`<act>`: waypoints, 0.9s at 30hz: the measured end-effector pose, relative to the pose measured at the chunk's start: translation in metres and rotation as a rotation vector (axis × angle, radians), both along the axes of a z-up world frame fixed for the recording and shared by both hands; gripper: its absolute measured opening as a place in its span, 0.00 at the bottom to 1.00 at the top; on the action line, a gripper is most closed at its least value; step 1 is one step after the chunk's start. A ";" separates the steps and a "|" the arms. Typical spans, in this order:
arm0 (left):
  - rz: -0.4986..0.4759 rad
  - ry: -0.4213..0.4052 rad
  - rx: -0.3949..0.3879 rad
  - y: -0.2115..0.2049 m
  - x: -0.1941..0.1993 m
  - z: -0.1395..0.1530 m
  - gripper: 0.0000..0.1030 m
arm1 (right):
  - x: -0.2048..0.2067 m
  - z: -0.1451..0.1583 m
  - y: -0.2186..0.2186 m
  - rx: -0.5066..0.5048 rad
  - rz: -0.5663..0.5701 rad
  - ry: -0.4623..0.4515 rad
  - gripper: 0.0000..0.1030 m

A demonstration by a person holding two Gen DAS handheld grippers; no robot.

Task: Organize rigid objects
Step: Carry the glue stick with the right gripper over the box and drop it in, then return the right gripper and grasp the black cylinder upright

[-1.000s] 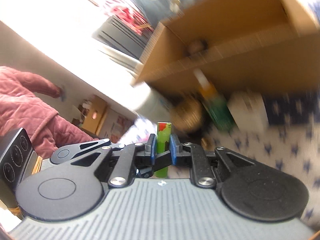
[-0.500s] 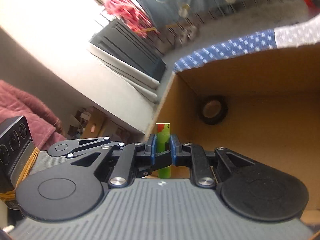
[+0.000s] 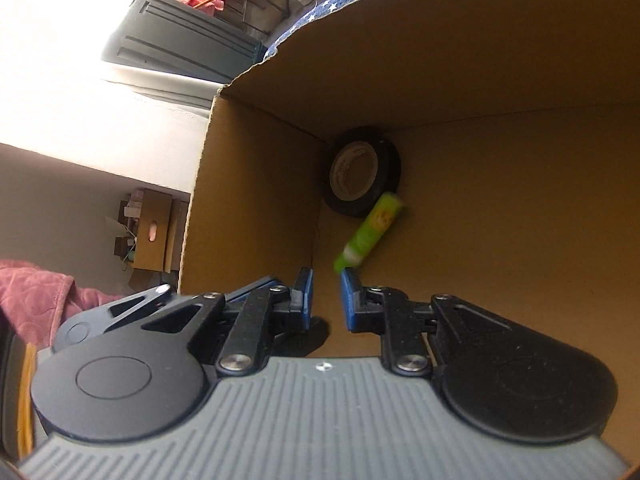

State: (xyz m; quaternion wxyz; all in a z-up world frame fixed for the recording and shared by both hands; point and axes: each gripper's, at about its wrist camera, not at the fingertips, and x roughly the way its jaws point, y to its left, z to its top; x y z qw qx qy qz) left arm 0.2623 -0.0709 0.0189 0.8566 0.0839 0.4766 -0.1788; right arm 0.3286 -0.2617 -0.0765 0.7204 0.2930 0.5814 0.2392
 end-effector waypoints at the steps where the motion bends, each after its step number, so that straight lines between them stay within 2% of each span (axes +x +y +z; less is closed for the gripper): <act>1: 0.007 -0.020 -0.014 0.005 -0.004 0.006 0.36 | -0.002 0.003 0.002 0.001 0.001 -0.012 0.15; 5: 0.031 -0.108 -0.069 0.028 -0.033 0.030 0.41 | -0.019 0.030 0.000 0.013 0.002 -0.093 0.16; 10: 0.033 -0.177 -0.166 0.055 -0.081 0.053 0.44 | -0.068 0.077 -0.026 0.047 -0.028 -0.206 0.23; 12: 0.023 -0.189 -0.194 0.059 -0.100 0.058 0.44 | -0.095 0.095 -0.054 0.056 -0.046 -0.260 0.24; 17: -0.019 -0.167 -0.251 0.063 -0.146 0.052 0.45 | -0.164 0.123 -0.082 0.062 -0.096 -0.360 0.28; 21: -0.050 -0.120 -0.256 0.056 -0.178 0.028 0.45 | -0.212 0.121 -0.086 0.026 -0.099 -0.405 0.30; 27: -0.097 -0.075 -0.177 0.037 -0.214 -0.023 0.43 | -0.249 0.074 -0.050 -0.085 -0.026 -0.392 0.31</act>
